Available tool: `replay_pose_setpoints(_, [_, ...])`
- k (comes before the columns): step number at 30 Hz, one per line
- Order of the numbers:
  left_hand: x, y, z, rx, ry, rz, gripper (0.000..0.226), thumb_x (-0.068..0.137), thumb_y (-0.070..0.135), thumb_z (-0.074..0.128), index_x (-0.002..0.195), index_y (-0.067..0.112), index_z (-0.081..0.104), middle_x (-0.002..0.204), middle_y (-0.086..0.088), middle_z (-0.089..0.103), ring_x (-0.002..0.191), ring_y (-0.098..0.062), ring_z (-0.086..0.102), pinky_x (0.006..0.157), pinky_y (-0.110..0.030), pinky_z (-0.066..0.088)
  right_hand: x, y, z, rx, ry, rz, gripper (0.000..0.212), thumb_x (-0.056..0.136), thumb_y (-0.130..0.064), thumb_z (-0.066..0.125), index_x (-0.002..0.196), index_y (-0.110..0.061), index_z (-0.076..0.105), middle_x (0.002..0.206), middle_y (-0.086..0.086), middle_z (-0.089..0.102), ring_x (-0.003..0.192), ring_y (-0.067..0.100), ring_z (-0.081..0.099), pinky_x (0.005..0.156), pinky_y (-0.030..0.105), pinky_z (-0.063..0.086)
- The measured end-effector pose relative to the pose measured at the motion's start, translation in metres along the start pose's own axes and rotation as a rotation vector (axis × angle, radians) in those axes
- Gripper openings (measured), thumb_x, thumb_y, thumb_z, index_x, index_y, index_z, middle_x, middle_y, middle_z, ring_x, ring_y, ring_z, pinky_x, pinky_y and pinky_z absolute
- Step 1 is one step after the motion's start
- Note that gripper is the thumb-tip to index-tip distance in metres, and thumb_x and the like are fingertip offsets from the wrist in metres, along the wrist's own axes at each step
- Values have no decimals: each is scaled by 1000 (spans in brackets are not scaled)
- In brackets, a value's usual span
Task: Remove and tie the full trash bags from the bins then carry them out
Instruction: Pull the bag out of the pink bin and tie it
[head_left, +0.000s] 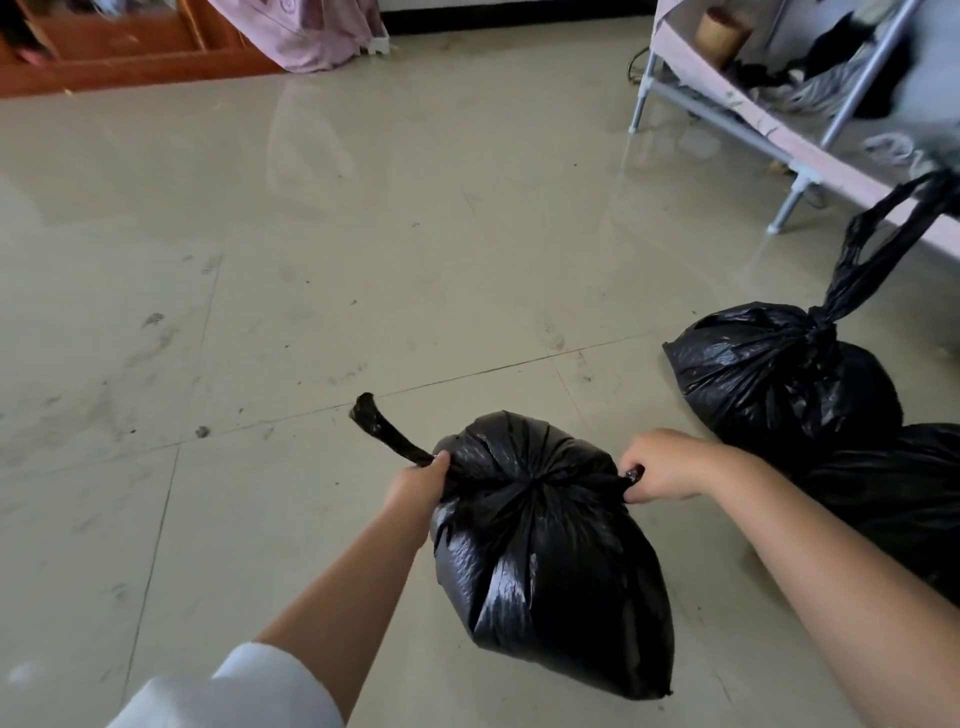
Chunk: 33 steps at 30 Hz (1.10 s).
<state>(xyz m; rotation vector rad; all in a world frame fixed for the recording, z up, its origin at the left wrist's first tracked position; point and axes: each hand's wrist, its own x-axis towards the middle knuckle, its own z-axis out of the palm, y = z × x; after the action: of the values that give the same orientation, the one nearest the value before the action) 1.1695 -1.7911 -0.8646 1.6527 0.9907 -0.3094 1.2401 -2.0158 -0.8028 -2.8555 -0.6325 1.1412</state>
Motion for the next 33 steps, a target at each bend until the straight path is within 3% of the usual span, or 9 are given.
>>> replay_pose_setpoints(3, [-8,14,4,-23,156,217,32,95,25,42,101,1,62,86,-15,64,88,-33,60,67,-31,42,-1,2,4,-70,85,-5,18,85,-29,54,76,-15,61,90,8,51,87,21,45,66,21,36])
replay_pose_setpoints(6, [-28,31,9,60,110,591,25,94,19,43,74,15,55,68,1,54,73,-22,53,54,-27,31,2,4,8,-181,186,105,22,92,-37,42,100,-26,59,113,6,58,118,25,41,105,45,25])
replay_pose_setpoints(9, [-49,39,13,-27,-154,715,35,96,14,40,66,21,58,68,9,60,66,-6,55,63,-11,42,5,6,12,170,278,47,19,94,-27,40,76,-22,45,86,4,59,92,25,56,76,32,41])
replay_pose_setpoints(11, [-56,38,14,-148,-407,667,50,98,14,34,57,23,61,58,8,65,64,-10,57,73,-22,46,8,9,16,260,332,36,19,94,-26,39,77,-18,42,73,1,51,76,23,53,55,28,33])
replay_pose_setpoints(14, [-59,34,24,-144,-595,584,43,99,15,30,61,18,50,41,8,54,44,-6,50,56,-22,45,11,11,19,141,413,109,19,92,-34,40,81,-19,44,77,1,51,74,22,49,53,30,31])
replay_pose_setpoints(19, [-48,32,39,285,-228,548,14,93,27,45,85,15,43,70,3,46,63,-12,46,55,-26,36,5,16,10,503,288,11,13,90,-23,51,80,-16,51,63,-2,52,49,11,53,41,17,42])
replay_pose_setpoints(24, [-45,33,42,468,-316,397,69,72,30,74,124,10,33,108,-6,55,103,-25,54,80,-32,45,-15,42,-4,1143,326,98,23,92,-11,49,69,-13,55,67,5,55,33,7,51,33,15,45])
replay_pose_setpoints(30, [-48,28,72,873,24,517,84,63,72,59,116,9,42,113,-8,60,108,-28,57,71,-31,39,-29,41,-9,1441,128,-256,33,88,-1,46,62,-9,64,52,3,62,36,9,55,38,15,47])
replay_pose_setpoints(33, [-48,28,81,976,120,565,78,69,74,49,112,8,49,107,-8,63,102,-28,61,66,-31,38,-35,38,-8,1391,-16,-403,11,62,-22,78,56,-14,72,51,2,65,39,8,55,41,15,44])
